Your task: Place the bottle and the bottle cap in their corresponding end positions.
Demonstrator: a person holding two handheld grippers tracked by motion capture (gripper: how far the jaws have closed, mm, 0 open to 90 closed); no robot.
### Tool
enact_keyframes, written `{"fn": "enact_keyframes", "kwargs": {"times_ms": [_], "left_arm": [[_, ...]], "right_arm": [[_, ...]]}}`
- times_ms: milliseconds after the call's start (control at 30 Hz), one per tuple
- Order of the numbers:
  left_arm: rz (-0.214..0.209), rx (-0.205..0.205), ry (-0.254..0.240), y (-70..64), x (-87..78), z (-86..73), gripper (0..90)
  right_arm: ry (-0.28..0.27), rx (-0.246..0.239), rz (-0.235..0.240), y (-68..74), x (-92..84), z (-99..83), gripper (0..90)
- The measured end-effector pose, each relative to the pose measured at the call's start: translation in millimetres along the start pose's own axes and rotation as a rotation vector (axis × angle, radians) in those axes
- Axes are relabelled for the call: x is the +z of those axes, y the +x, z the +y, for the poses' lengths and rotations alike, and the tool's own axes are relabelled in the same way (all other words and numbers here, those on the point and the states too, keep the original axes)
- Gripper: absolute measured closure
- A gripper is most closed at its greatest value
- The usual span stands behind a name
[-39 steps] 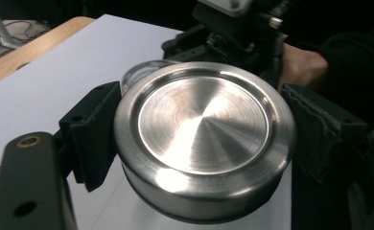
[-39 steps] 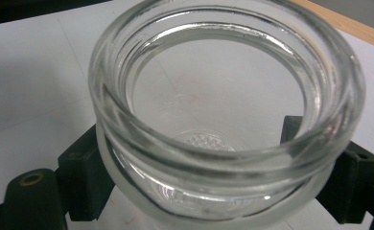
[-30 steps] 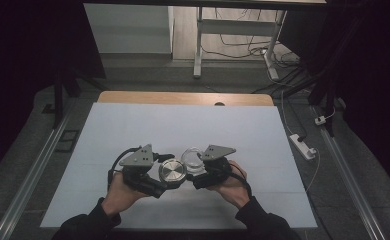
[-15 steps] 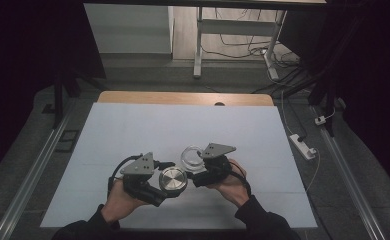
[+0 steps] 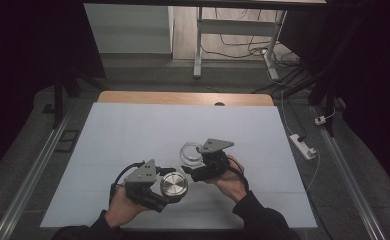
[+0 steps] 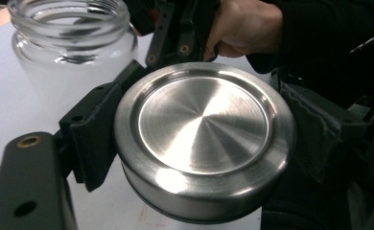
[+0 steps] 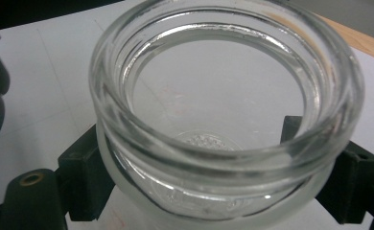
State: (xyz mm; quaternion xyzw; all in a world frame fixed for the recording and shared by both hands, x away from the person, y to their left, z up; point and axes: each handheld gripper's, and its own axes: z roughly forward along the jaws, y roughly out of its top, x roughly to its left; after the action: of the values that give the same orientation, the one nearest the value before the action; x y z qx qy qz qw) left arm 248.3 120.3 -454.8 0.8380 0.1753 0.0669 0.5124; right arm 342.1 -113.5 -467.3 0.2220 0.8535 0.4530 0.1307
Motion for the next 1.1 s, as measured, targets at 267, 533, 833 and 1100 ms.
{"fn": "enact_keyframes", "kwargs": {"times_ms": [267, 533, 833, 1100], "left_arm": [[0.015, -0.005, 0.001, 0.4, 5.1, -9.3, 19.6], [0.021, -0.009, -0.002, 3.0, 11.5, -16.8, 19.7], [0.037, -0.022, 0.016, 8.5, 22.1, -24.4, 19.6], [0.056, -0.022, 0.060, 15.1, 35.7, -30.4, 19.6]], "right_arm": [[0.007, 0.011, -0.016, -7.7, 7.3, 0.1, 15.3], [0.010, 0.015, -0.029, -14.4, 15.0, 3.4, 15.3], [0.007, 0.025, -0.044, -22.5, 24.4, 9.2, 15.2], [0.004, 0.033, -0.065, -33.8, 34.4, 14.5, 15.2]]}}
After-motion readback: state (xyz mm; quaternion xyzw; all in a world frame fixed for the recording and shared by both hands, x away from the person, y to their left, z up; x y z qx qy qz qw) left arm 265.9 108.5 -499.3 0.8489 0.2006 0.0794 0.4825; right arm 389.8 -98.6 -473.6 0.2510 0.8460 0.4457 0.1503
